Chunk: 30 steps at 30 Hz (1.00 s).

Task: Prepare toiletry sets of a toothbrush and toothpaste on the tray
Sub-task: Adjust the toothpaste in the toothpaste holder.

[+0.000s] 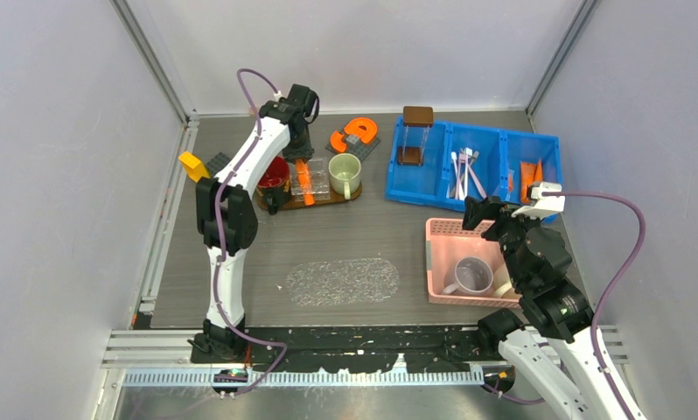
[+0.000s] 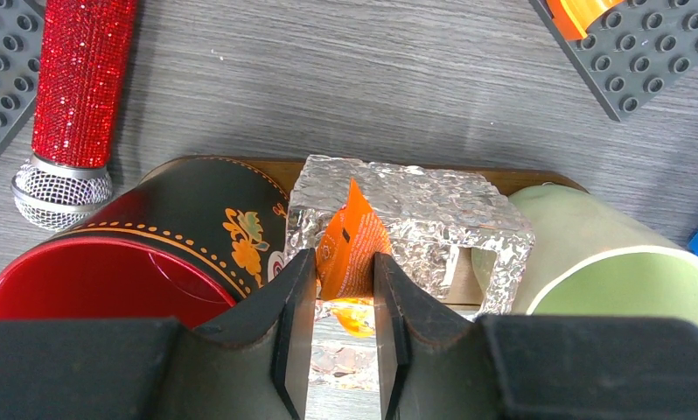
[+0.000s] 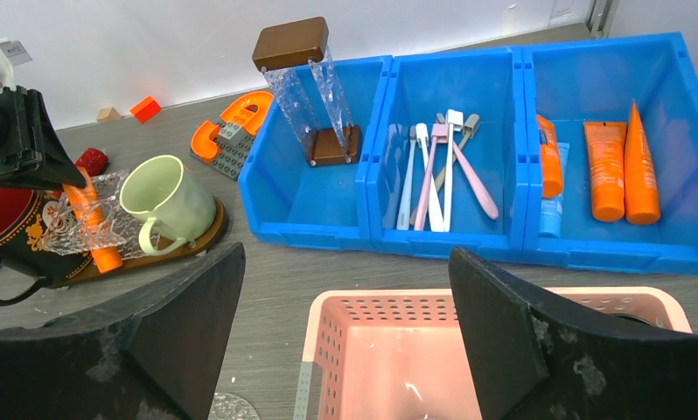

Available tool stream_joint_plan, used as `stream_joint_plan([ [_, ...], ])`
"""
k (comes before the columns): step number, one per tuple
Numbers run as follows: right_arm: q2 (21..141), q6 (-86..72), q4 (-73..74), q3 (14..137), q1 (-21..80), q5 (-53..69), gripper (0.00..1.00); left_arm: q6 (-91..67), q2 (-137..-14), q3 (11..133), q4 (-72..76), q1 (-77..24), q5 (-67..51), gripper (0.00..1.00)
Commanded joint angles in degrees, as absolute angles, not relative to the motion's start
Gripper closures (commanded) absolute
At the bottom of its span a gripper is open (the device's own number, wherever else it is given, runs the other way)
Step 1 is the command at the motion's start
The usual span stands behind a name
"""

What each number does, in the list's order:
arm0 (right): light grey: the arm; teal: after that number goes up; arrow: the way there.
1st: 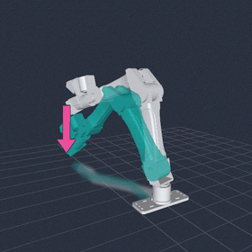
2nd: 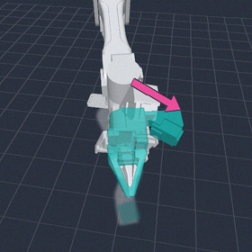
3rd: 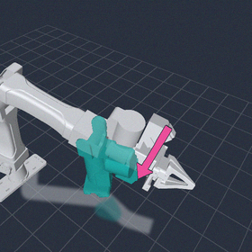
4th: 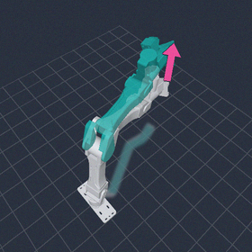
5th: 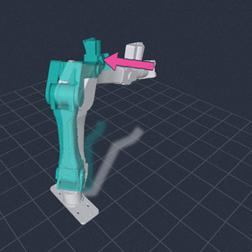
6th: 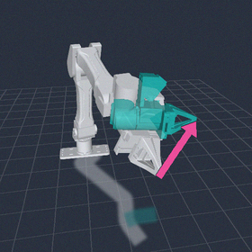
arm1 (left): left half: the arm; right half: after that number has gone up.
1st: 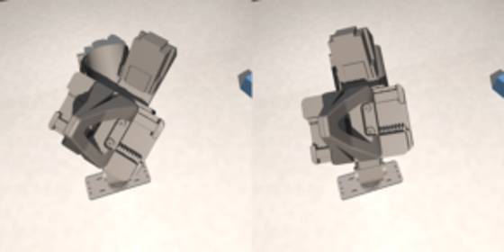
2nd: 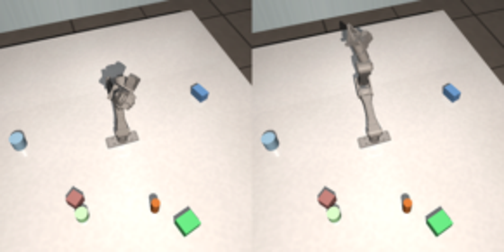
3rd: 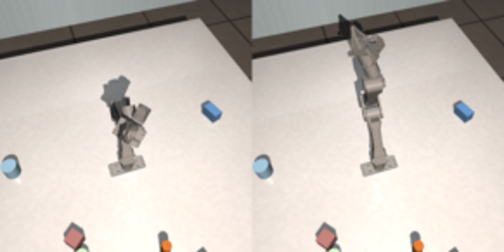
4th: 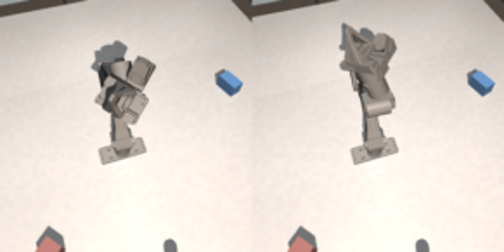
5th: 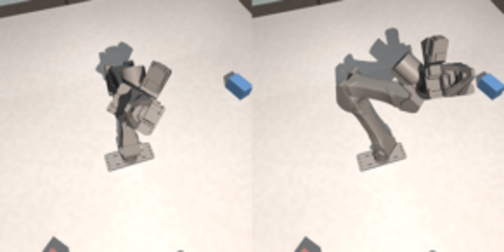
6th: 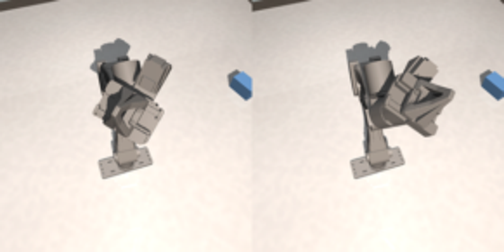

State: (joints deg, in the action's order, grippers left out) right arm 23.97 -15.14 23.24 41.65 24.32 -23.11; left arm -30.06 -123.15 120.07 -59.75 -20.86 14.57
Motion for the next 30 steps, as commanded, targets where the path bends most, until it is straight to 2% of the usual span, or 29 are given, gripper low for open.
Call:
stream_joint_plan([
  [1,23.3,-14.5,21.9,42.5,24.5,-23.8,0.07,-30.8,-122.7,121.8,-62.8,-20.9,14.6,0.71],
  [8,23.4,-14.5,21.9,42.5,24.6,-23.7,0.07,-30.5,-122.4,122.2,-62.8,-20.9,15.0,0.62],
  [14,23.4,-14.6,21.9,42.5,24.6,-23.6,0.07,-30.4,-122.2,122.0,-62.7,-20.9,15.2,0.63],
  [25,23.5,-14.6,21.9,42.6,24.6,-23.6,0.07,-30.4,-121.0,122.9,-63.2,-20.9,15.5,0.82],
  [30,23.5,-14.6,21.9,42.5,24.5,-23.6,0.07,-30.2,-120.6,123.0,-63.4,-20.9,15.6,0.94],
])
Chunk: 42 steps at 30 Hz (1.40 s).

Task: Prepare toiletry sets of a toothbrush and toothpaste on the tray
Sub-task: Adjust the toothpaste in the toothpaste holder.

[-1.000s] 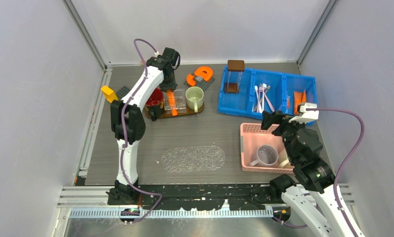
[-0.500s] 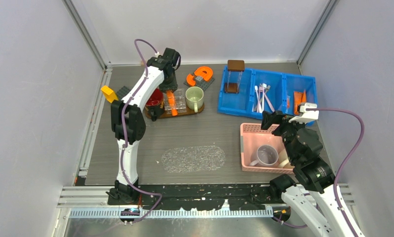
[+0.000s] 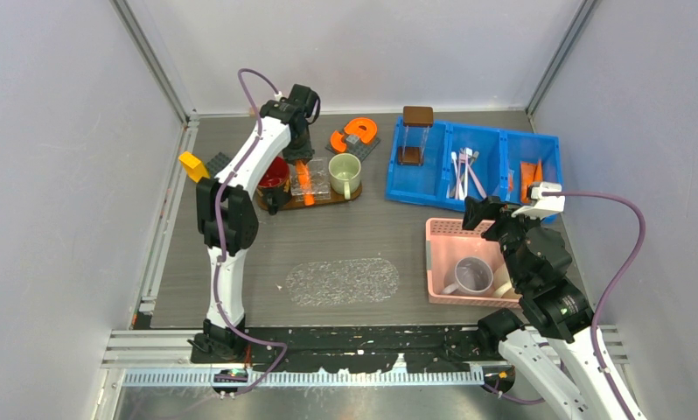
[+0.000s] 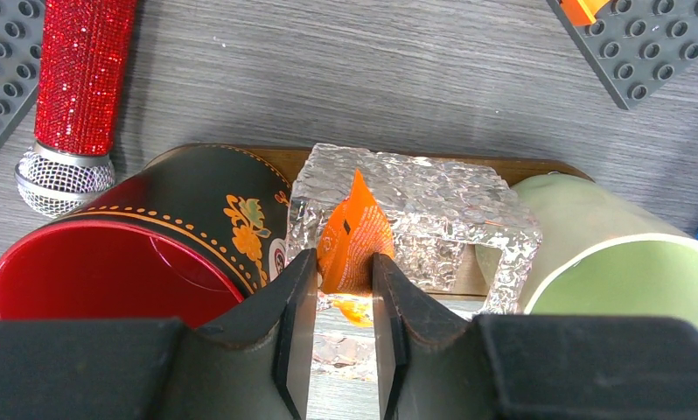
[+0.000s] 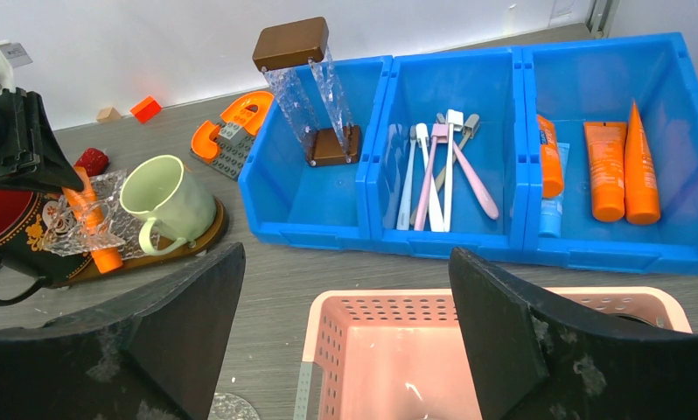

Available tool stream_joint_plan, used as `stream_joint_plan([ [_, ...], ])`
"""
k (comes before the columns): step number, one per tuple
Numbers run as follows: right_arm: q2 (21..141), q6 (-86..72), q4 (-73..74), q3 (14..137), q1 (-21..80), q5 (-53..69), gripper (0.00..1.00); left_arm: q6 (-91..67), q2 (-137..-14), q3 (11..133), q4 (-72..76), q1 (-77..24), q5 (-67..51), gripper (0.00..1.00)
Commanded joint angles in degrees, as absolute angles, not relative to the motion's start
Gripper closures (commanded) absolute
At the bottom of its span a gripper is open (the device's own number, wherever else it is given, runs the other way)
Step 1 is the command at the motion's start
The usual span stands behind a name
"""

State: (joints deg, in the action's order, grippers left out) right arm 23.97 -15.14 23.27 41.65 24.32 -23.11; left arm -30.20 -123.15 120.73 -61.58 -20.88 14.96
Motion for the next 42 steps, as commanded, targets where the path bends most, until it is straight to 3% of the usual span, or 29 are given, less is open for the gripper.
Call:
stream_joint_plan([
  [1,23.5,-14.6,21.9,42.5,24.6,-23.6,0.07,-30.1,-120.7,123.1,-63.4,-20.9,15.5,0.97],
  [5,23.5,-14.5,21.8,42.5,24.6,-23.5,0.07,-30.4,-121.3,122.9,-63.8,-20.9,15.5,0.92],
  [8,23.4,-14.6,21.9,42.5,24.6,-23.5,0.07,-30.7,-121.1,122.3,-63.4,-21.0,15.1,1.0],
  [26,23.3,-14.7,21.9,42.6,24.6,-23.4,0.07,-30.6,-117.8,120.4,-61.4,-21.0,15.8,1.0],
  [30,23.2,-14.7,21.9,42.5,24.5,-23.4,0.07,-30.5,-118.3,120.3,-61.6,-21.0,15.8,0.83],
  [37,23.1,-14.7,21.9,42.5,24.6,-23.4,0.07,-30.5,-118.3,120.0,-60.6,-21.0,15.8,0.73],
  [40,23.1,-14.7,22.0,42.5,24.6,-23.4,0.07,-30.3,-118.3,120.1,-60.0,-21.0,15.7,0.77],
  [42,23.0,-14.7,22.0,42.5,24.6,-23.5,0.07,-30.2,-118.2,120.1,-59.8,-21.0,15.6,0.86],
])
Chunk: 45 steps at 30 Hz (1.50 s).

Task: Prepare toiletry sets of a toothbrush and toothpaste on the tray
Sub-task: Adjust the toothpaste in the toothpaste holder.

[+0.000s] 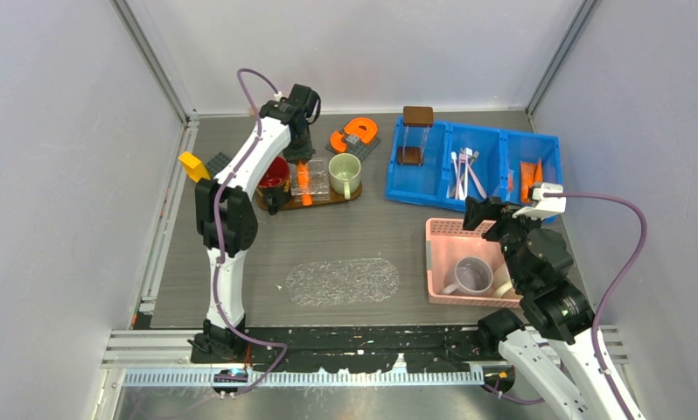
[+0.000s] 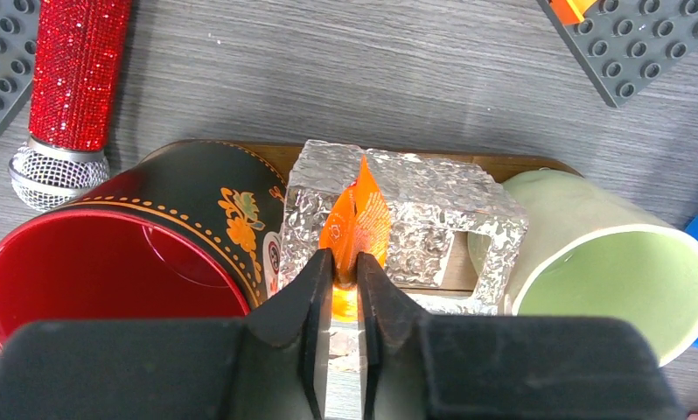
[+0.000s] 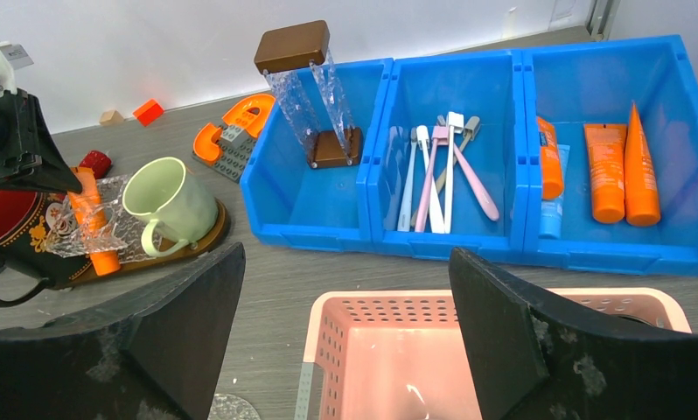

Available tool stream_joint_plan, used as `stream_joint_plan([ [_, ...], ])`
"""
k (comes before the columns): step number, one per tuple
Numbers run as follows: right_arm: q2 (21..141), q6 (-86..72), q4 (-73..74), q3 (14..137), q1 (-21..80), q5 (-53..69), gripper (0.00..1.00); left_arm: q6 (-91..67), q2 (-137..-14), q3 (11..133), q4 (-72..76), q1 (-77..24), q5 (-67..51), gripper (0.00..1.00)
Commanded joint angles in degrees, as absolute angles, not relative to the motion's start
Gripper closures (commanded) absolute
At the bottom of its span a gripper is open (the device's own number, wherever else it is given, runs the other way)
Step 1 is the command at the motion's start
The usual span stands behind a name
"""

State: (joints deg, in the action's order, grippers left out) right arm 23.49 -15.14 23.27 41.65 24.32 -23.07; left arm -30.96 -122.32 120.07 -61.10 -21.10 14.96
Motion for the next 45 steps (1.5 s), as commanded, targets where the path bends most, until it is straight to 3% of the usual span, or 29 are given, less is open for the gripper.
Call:
stream_joint_plan([
  [1,23.0,-14.7,22.0,42.5,24.6,-23.5,0.07,-30.2,-118.1,120.1,-59.8,-21.0,15.5,0.89],
  [7,23.0,-14.8,22.0,42.5,24.6,-23.5,0.07,-29.7,-117.5,120.1,-59.5,-21.0,15.8,1.0],
  [21,23.3,-14.7,22.0,42.6,24.5,-23.5,0.07,-29.9,-110.7,113.5,-52.1,-21.0,17.8,1.0],
  [31,23.4,-14.8,22.0,42.5,24.6,-23.4,0.07,-30.7,-116.9,118.1,-61.3,-21.0,13.8,1.0],
  [45,24.8,-15.6,22.6,43.0,24.6,-21.5,0.07,-29.7,-108.3,99.3,-41.0,-21.4,17.7,1.0],
])
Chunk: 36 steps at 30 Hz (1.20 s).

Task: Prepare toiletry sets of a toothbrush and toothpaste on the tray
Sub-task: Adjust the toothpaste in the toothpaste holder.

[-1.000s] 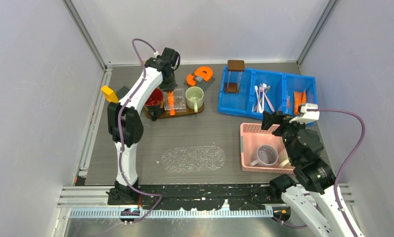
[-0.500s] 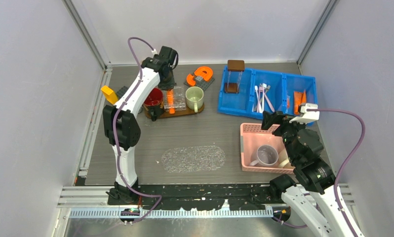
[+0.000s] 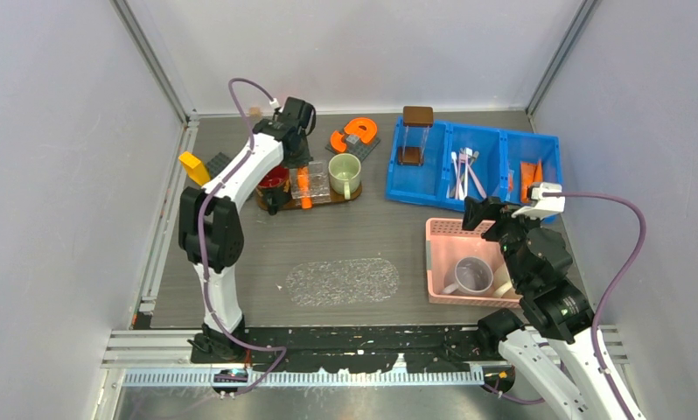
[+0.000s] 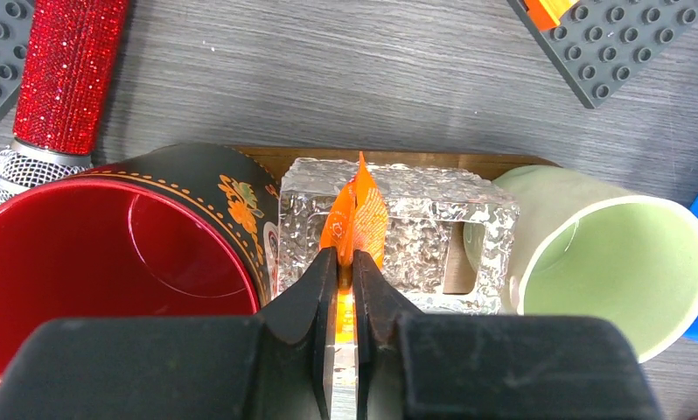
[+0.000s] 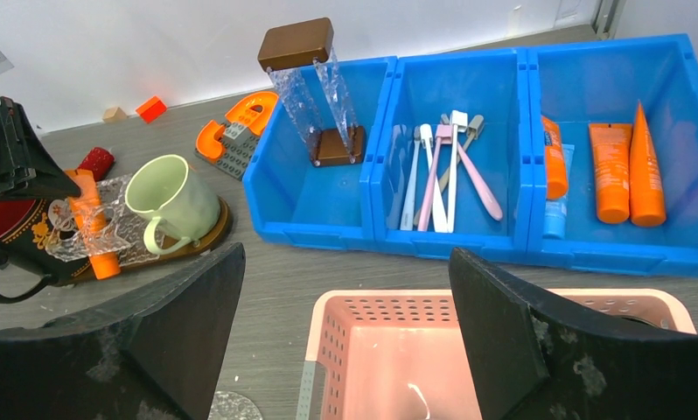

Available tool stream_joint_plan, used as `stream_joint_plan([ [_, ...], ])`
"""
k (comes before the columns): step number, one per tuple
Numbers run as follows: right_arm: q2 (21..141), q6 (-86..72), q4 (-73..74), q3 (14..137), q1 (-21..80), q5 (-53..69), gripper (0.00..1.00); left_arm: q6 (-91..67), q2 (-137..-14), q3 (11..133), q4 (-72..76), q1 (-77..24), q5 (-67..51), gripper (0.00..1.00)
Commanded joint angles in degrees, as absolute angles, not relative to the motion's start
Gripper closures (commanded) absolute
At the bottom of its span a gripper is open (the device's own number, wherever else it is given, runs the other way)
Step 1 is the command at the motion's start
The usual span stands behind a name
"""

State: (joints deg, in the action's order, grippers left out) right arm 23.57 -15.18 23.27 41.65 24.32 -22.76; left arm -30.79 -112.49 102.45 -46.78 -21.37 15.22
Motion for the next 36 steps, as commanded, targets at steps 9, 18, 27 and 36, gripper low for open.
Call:
stream_joint_plan([
  [9,27.2,-16.8,23.4,43.9,24.6,-19.4,0.07,-28.2,-99.2,89.6,-30.2,-22.5,19.5,1.0],
  [18,29.4,-17.2,24.6,44.5,24.5,-19.1,0.07,-27.1,-100.6,86.8,-25.6,-22.5,20.3,0.96],
  [27,30.3,-17.2,25.0,44.7,24.5,-18.5,0.07,-25.8,-104.9,92.7,-31.0,-22.5,20.7,0.58],
  [36,34.2,-17.8,25.4,46.2,24.6,-13.9,0.09,-25.0,-107.3,100.3,-34.8,-21.5,19.8,0.48],
])
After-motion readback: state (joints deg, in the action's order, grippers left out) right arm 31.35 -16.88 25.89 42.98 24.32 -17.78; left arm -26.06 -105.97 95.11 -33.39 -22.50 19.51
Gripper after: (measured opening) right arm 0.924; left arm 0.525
